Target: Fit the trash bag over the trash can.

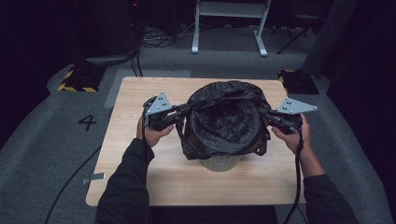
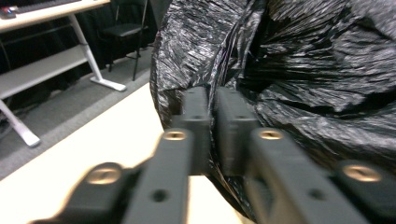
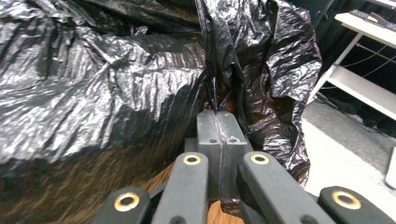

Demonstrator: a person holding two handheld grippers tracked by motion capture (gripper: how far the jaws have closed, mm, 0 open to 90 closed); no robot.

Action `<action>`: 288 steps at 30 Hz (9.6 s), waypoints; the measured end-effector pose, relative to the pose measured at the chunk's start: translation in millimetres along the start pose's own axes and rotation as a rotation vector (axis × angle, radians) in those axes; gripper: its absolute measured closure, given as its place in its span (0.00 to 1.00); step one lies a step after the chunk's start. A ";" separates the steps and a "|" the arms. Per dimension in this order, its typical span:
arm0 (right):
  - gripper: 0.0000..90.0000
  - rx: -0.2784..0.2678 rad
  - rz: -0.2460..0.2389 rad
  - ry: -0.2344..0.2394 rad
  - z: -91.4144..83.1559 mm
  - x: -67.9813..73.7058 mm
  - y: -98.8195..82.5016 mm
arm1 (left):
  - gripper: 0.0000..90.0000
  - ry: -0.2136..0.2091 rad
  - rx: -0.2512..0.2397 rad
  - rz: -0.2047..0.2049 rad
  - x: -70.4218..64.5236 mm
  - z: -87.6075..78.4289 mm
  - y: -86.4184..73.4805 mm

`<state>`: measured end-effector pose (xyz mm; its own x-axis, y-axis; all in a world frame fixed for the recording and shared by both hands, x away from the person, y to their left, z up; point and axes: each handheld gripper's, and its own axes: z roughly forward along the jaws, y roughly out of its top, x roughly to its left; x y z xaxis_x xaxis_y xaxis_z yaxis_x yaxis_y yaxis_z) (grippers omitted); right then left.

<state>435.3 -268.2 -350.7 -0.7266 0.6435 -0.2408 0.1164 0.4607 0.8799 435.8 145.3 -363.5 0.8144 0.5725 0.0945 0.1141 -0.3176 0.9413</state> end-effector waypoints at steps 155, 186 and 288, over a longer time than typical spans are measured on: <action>1.00 0.282 0.067 0.202 16.5 52.5 -144.2 | 1.00 -0.099 0.403 0.062 -58.3 23.9 -115.9; 0.67 0.219 0.094 0.269 -4.4 33.3 -162.4 | 0.52 -0.053 0.451 -0.059 -63.2 19.4 -132.2; 0.29 -0.112 0.057 0.167 -69.7 35.5 -30.8 | 0.19 -0.017 0.487 -0.130 -64.6 9.9 -137.5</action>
<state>358.8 -302.1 -357.8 -0.8241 0.5523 -0.1258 0.0918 0.3494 0.9325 373.2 144.4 -502.3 0.7849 0.6192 -0.0225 0.4637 -0.5629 0.6842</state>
